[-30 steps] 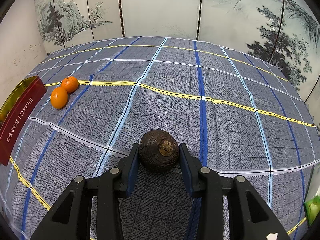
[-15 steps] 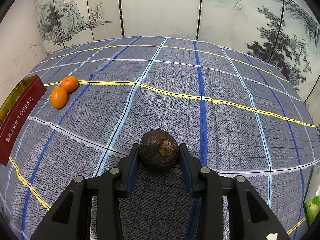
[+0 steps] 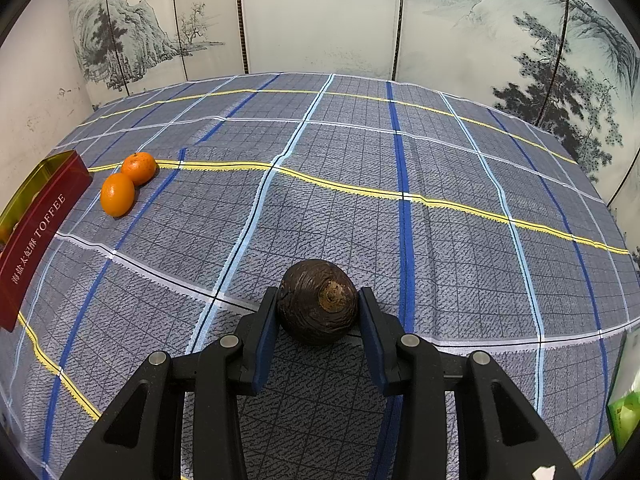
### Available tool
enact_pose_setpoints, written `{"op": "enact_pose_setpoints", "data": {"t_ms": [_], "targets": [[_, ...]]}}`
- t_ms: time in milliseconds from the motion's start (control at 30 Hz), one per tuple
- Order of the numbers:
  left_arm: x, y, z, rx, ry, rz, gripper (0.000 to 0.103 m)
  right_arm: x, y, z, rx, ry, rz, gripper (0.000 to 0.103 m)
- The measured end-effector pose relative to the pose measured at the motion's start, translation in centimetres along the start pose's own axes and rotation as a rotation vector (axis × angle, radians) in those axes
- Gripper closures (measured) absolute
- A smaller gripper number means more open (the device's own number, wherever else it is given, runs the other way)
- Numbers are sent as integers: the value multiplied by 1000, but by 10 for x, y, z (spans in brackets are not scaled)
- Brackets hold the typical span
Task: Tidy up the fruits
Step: 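Lower the red tomato into the gold tin and open the left gripper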
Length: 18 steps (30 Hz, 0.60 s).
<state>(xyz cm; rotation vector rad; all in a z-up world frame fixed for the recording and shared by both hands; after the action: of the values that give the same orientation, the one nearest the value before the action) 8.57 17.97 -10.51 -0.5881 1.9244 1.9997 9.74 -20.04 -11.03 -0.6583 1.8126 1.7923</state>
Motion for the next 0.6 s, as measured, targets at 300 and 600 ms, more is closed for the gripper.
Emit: {"op": "enact_pose_setpoints", "data": {"t_ms": [300, 600], "targets": [[1, 0, 0, -6, -5, -2, 71, 0, 0, 0, 1, 1, 0, 67], [0, 0, 1, -6, -6, -5, 70, 0, 0, 0, 2, 1, 0, 67]]}}
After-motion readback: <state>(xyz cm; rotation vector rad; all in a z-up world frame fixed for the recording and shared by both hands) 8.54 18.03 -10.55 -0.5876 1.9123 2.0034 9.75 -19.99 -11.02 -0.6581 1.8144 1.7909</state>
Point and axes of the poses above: each gripper's, at about its wrist camera, not at the fingertips, and y roughly against the way its jaws point, z to its left, x to its underside, the point moved 9 cm from there along -y, roughly the way its jaws point, and after that the axes turned 3 degrees about -z, right-handed, at the moved point
